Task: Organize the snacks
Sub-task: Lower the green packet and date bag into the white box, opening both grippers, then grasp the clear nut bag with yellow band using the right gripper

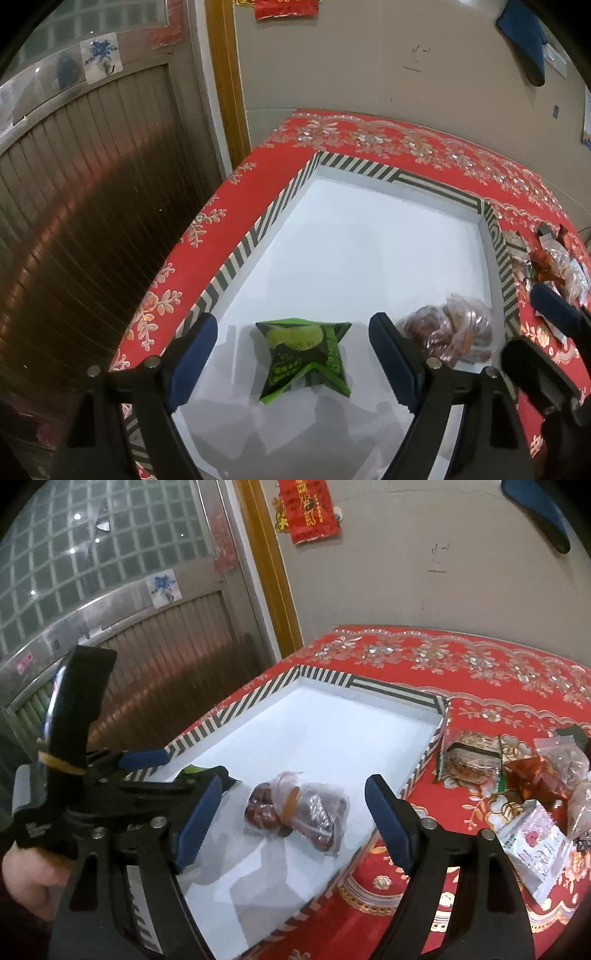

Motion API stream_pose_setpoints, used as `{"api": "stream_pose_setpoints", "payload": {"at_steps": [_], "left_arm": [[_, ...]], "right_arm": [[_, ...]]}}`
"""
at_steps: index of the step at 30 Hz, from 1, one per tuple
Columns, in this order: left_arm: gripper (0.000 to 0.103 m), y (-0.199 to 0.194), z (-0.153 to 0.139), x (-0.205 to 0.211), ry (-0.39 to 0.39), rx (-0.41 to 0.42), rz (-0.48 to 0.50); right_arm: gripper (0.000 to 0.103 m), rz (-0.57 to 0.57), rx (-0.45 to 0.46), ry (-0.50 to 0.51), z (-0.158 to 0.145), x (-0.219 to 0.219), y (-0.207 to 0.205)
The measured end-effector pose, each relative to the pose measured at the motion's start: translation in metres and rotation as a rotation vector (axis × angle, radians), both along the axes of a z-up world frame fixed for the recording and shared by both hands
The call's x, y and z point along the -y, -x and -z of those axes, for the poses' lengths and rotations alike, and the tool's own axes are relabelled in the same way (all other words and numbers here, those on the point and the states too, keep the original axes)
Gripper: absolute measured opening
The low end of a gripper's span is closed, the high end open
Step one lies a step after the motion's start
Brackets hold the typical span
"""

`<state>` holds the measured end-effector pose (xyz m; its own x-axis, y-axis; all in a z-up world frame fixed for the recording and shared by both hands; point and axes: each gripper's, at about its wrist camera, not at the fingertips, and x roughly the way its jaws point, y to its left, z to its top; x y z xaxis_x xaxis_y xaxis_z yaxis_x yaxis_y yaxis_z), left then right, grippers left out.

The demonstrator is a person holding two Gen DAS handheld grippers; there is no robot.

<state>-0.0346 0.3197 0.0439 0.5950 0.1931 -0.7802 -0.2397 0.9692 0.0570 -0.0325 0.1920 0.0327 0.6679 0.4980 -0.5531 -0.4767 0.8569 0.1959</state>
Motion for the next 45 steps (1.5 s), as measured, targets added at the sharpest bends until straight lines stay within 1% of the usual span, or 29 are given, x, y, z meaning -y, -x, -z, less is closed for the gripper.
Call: {"api": "stream_pose_setpoints", "payload": {"at_steps": [4, 6, 9, 10, 13, 14, 17, 18, 19, 21, 23, 26, 28, 30, 31, 32, 34, 35, 37, 40, 41, 42, 45], "left_arm": [[0.086, -0.001, -0.005, 0.01, 0.007, 0.017, 0.01], [0.086, -0.003, -0.009, 0.017, 0.024, 0.029, 0.018], [0.087, -0.005, -0.02, 0.037, 0.061, 0.056, 0.047], [0.088, -0.005, -0.023, 0.046, 0.067, 0.067, 0.064], [0.091, -0.004, -0.032, 0.085, 0.084, 0.098, 0.152], [0.091, -0.004, -0.034, 0.099, 0.091, 0.106, 0.187], [0.095, 0.0, -0.037, 0.145, 0.087, 0.141, 0.293], [0.096, -0.002, -0.036, 0.161, 0.079, 0.151, 0.325], [0.097, -0.004, -0.033, 0.171, 0.07, 0.151, 0.344], [0.097, -0.016, -0.023, 0.192, 0.066, 0.124, 0.375], [0.097, -0.026, -0.013, 0.205, 0.055, 0.095, 0.37], [0.097, -0.042, 0.002, 0.214, 0.056, 0.056, 0.346], [0.097, -0.048, 0.011, 0.211, 0.096, 0.048, 0.342], [0.097, -0.051, 0.023, 0.211, 0.118, 0.027, 0.35], [0.098, -0.05, 0.026, 0.213, 0.101, 0.029, 0.359], [0.098, -0.049, 0.026, 0.215, 0.085, 0.03, 0.377], [0.098, -0.047, 0.024, 0.214, 0.132, 0.047, 0.398], [0.098, -0.047, 0.024, 0.213, 0.14, 0.052, 0.398], [0.098, -0.045, 0.022, 0.21, 0.142, 0.059, 0.384], [0.098, -0.045, 0.022, 0.211, 0.135, 0.056, 0.381], [0.098, -0.045, 0.023, 0.211, 0.132, 0.054, 0.38], [0.098, -0.046, 0.023, 0.211, 0.132, 0.054, 0.38], [0.098, -0.047, 0.022, 0.208, 0.143, 0.061, 0.379]], "right_arm": [[0.081, 0.049, 0.028, -0.027, -0.003, 0.022, 0.007], [0.081, 0.085, 0.057, -0.022, -0.005, 0.037, 0.01], [0.081, 0.145, 0.105, -0.022, -0.011, 0.069, 0.014], [0.081, 0.169, 0.124, -0.013, -0.013, 0.086, 0.016], [0.081, 0.237, 0.148, 0.017, -0.018, 0.127, 0.018], [0.081, 0.275, 0.153, 0.034, -0.018, 0.149, 0.018], [0.081, 0.37, 0.145, 0.07, -0.017, 0.199, 0.016], [0.081, 0.385, 0.141, 0.07, -0.017, 0.21, 0.016], [0.081, 0.412, 0.121, 0.047, -0.017, 0.229, 0.014], [0.081, 0.422, 0.099, -0.001, -0.017, 0.249, 0.009], [0.081, 0.412, 0.081, -0.003, -0.016, 0.255, 0.001], [0.081, 0.346, 0.05, 0.038, -0.012, 0.244, -0.016], [0.081, 0.309, 0.034, 0.089, -0.009, 0.229, -0.027], [0.081, 0.282, -0.007, 0.173, -0.002, 0.215, -0.043], [0.081, 0.288, -0.013, 0.2, 0.0, 0.212, -0.048], [0.081, 0.286, -0.029, 0.229, 0.003, 0.208, -0.056], [0.081, 0.283, -0.071, 0.251, 0.009, 0.206, -0.069], [0.081, 0.287, -0.112, 0.254, 0.014, 0.207, -0.077], [0.081, 0.297, -0.157, 0.235, 0.018, 0.215, -0.084], [0.08, 0.299, -0.19, 0.206, 0.021, 0.222, -0.086], [0.075, 0.289, -0.203, 0.207, 0.023, 0.222, -0.088], [0.073, 0.281, -0.21, 0.218, 0.024, 0.219, -0.09], [0.071, 0.284, -0.221, 0.291, 0.028, 0.209, -0.092]]}}
